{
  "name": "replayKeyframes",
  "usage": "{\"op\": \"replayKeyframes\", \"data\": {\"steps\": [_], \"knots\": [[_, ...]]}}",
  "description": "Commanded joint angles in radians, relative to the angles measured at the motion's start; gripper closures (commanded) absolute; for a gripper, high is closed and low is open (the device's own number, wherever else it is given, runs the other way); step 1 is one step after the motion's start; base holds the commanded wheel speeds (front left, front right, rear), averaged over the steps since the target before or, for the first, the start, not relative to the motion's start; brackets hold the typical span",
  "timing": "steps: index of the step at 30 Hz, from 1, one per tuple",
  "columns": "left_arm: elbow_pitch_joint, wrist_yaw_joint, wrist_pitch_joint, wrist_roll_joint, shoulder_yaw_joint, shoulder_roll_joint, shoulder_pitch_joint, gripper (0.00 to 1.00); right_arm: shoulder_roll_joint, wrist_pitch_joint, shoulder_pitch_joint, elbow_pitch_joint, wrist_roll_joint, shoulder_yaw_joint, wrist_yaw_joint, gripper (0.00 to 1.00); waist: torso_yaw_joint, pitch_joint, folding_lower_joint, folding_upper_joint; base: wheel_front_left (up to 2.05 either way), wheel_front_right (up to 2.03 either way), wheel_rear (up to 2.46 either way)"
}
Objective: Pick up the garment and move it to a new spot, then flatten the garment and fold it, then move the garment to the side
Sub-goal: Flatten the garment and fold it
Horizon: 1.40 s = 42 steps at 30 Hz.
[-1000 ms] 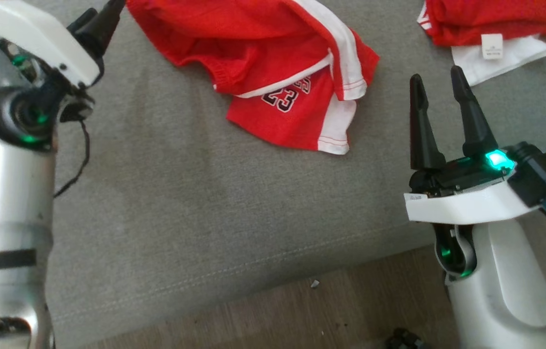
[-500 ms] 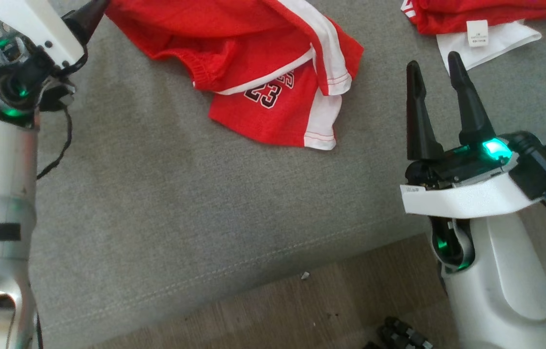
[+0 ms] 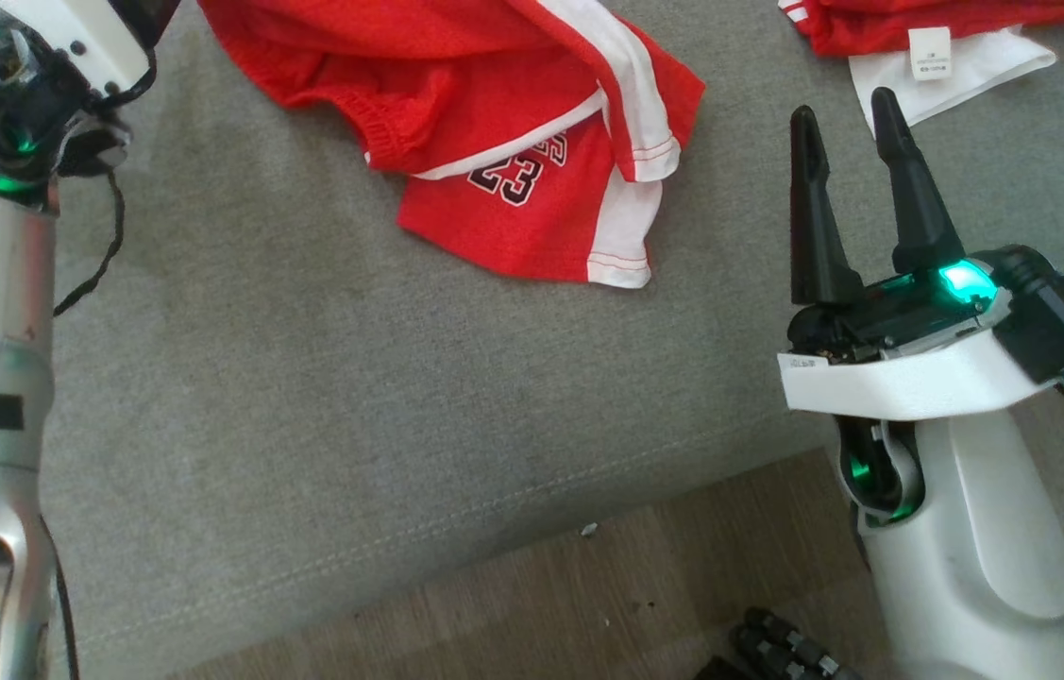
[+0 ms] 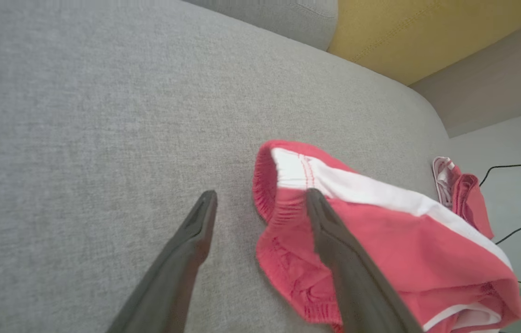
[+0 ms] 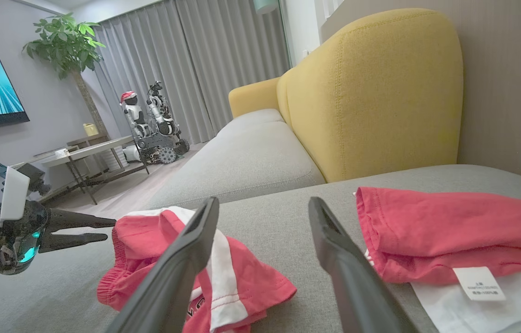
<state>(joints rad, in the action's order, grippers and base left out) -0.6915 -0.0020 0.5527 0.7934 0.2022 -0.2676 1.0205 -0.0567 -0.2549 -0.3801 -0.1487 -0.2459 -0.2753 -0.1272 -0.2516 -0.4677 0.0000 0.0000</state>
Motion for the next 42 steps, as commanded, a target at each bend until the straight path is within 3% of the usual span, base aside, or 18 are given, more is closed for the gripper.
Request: {"op": "replayKeyframes", "data": {"steps": [1,6,26,28,37,42], "knots": [[0.029,-0.01,-0.005,-0.006,-0.021,-0.048,0.053,0.0,0.006,-0.007,-0.017,0.03,-0.01,-0.022,-0.003,0.0,0.0,0.0,0.0,0.0,0.0,0.0,0.0],[0.017,-0.043,-0.001,0.004,-0.013,-0.046,0.074,0.0,0.006,-0.007,-0.018,0.028,-0.014,-0.024,-0.003,0.0,-0.001,-0.003,0.0,0.0,0.0,0.0,0.0],[-0.066,-0.076,0.036,-0.044,0.075,-0.056,0.123,0.0,0.006,-0.007,-0.023,0.021,-0.022,-0.029,-0.003,0.0,-0.011,-0.006,0.0,0.0,0.0,0.0,0.0],[-0.063,-0.085,0.033,-0.033,0.074,-0.052,0.121,1.0,0.006,-0.007,-0.024,0.02,-0.022,-0.028,-0.003,0.0,-0.008,-0.005,0.0,0.0,0.0,0.0,0.0],[-0.049,-0.104,-0.008,-0.013,0.074,-0.044,0.12,1.0,0.006,-0.007,-0.027,-0.004,0.0,-0.019,-0.003,0.0,0.011,0.011,0.0,0.0,0.0,0.0,0.0],[-0.033,-0.112,-0.022,-0.012,0.089,-0.04,0.105,1.0,0.006,-0.005,-0.059,-0.119,0.088,-0.028,-0.003,0.0,0.031,0.028,0.0,0.0,0.0,0.0,0.0]]}}
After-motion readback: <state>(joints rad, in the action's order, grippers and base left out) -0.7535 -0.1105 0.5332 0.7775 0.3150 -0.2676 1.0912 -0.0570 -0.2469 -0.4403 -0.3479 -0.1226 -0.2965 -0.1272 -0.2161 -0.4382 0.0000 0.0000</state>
